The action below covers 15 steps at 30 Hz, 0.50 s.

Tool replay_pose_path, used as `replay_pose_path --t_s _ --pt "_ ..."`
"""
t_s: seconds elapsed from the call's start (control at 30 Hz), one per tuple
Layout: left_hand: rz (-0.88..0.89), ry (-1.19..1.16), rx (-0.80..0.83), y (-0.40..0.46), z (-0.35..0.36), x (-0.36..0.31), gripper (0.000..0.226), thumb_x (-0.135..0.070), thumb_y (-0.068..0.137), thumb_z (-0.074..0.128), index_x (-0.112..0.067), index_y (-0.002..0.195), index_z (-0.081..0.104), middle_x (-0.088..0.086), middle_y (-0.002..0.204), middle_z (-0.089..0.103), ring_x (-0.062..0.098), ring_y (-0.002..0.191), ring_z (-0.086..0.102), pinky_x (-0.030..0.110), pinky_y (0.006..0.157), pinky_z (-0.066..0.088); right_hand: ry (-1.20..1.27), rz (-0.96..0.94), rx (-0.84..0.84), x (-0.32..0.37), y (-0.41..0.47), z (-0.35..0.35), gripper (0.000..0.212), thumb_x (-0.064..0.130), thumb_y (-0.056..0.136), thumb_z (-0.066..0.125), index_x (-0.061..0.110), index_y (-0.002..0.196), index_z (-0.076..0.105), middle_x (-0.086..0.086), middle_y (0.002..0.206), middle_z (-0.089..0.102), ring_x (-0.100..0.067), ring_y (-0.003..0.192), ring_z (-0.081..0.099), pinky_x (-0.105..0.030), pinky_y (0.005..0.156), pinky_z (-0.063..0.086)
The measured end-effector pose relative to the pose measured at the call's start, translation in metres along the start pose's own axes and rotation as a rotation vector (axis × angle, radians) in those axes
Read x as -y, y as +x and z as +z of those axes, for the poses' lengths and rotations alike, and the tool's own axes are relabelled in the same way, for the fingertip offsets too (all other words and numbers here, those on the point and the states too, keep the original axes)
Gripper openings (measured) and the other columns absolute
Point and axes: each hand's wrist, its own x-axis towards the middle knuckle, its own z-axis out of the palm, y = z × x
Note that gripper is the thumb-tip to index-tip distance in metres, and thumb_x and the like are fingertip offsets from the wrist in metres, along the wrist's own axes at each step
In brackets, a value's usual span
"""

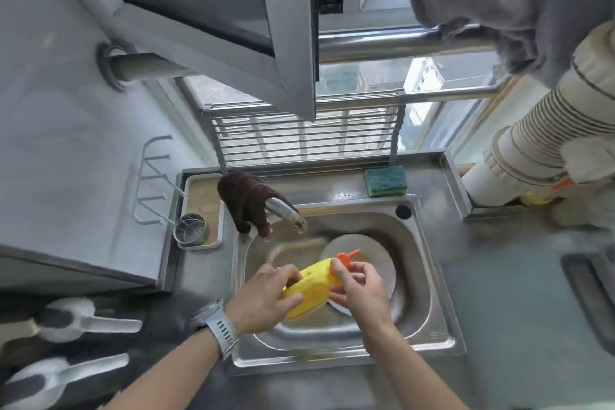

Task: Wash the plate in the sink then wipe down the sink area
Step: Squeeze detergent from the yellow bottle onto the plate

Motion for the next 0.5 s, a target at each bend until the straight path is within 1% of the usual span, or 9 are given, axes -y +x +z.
replay_pose_path --t_s 0.1,0.17,0.3,0.4,0.5 --pt "-0.047 0.07 0.077 0.002 0.017 0.023 0.028 -0.041 0.096 0.056 -0.026 0.12 0.055 -0.006 0.106 0.058 0.014 0.104 0.047 0.033 0.091 0.045 -0.026 0.048 -0.02 -0.032 0.008 0.011 0.032 0.04 0.088 0.075 0.013 0.101 0.065 -0.015 0.106 0.069 -0.026 0.089 0.075 -0.039 0.073 0.064" --pt "-0.07 0.105 0.112 0.007 0.027 0.032 0.028 -0.04 0.095 0.056 -0.025 0.119 0.056 -0.001 0.114 0.065 0.018 0.109 0.051 0.036 0.093 0.047 -0.03 0.09 -0.043 -0.05 0.013 0.016 0.031 0.04 0.089 0.074 0.013 0.1 0.065 -0.013 0.109 0.068 -0.024 0.091 0.074 -0.038 0.072 0.064" --pt "-0.093 0.177 0.165 0.016 0.044 0.039 0.027 -0.036 0.094 0.057 -0.024 0.118 0.058 0.001 0.119 0.067 0.023 0.115 0.055 0.035 0.092 0.046 -0.024 0.148 -0.062 -0.074 0.018 0.02 0.028 0.037 0.09 0.073 0.014 0.102 0.063 -0.011 0.11 0.068 -0.024 0.097 0.072 -0.039 0.077 0.064" --pt "-0.104 0.216 0.157 0.024 0.053 0.042 0.027 -0.035 0.093 0.057 -0.021 0.116 0.058 0.002 0.121 0.067 0.025 0.115 0.055 0.036 0.093 0.047 0.015 0.145 -0.079 -0.087 0.023 0.021 0.034 0.04 0.086 0.077 0.018 0.106 0.062 -0.009 0.115 0.067 -0.025 0.104 0.07 -0.04 0.083 0.063" --pt "-0.095 0.211 0.115 0.03 0.056 0.043 0.031 -0.04 0.09 0.06 -0.02 0.114 0.06 0.001 0.12 0.06 0.022 0.109 0.059 0.034 0.092 0.049 0.084 0.166 -0.067 -0.089 0.027 0.023 0.043 0.041 0.084 0.079 0.019 0.117 0.063 -0.006 0.12 0.067 -0.025 0.109 0.068 -0.039 0.087 0.062"
